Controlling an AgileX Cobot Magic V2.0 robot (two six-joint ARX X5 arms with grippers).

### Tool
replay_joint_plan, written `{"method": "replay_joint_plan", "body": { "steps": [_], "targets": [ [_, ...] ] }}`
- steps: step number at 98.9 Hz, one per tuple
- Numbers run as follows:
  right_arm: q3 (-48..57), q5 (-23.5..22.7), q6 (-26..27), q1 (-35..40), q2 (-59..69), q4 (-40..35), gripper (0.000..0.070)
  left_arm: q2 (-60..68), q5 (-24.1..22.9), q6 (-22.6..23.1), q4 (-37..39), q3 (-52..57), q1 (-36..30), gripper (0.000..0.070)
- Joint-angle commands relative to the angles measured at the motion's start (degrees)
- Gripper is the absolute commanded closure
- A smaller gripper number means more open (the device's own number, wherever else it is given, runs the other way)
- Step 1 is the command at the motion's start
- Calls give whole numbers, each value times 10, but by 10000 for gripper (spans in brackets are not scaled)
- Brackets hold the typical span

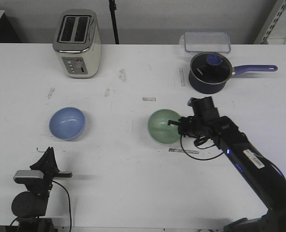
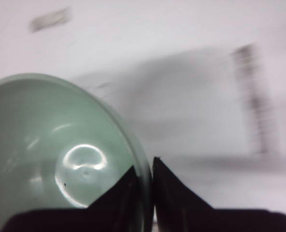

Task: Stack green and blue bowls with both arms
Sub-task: 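Grip the green bowl rim and drag it toward the table center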

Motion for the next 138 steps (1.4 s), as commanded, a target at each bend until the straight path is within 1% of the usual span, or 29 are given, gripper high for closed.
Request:
{"method": "replay_joint_plan", "body": {
  "steps": [1, 9, 18, 19, 25, 51, 81, 98, 126, 138],
  "targets": [
    [9, 3, 47, 35, 22, 12, 697, -1, 0, 4, 9, -13, 1, 698],
    [9, 19, 67, 73, 33, 24, 697, -1, 0, 4, 10, -13, 1, 698],
    [9, 53, 83, 99, 43, 32, 697, -1, 0, 4, 10, -13, 1, 698],
    [9, 69, 89, 107, 48, 35, 697, -1, 0, 4, 10, -13, 1, 698],
    [9, 75, 89, 109, 51, 37, 697, -1, 0, 4, 9, -13, 1, 698],
    [9, 74, 86, 114, 77, 46, 697, -1, 0, 4, 10, -13, 1, 698],
    [9, 75, 86, 126, 78, 70, 697, -1, 0, 4, 10, -13, 1, 698],
    [9, 75, 70, 140, 94, 84, 697, -1, 0, 4, 10, -13, 1, 698],
    [9, 74, 69, 144, 108, 88, 696, -1, 0, 4, 10, -13, 1, 698],
    [9, 74, 69, 144, 107, 92, 684, -1, 0, 4, 10, -13, 1, 698]
  ]
}}
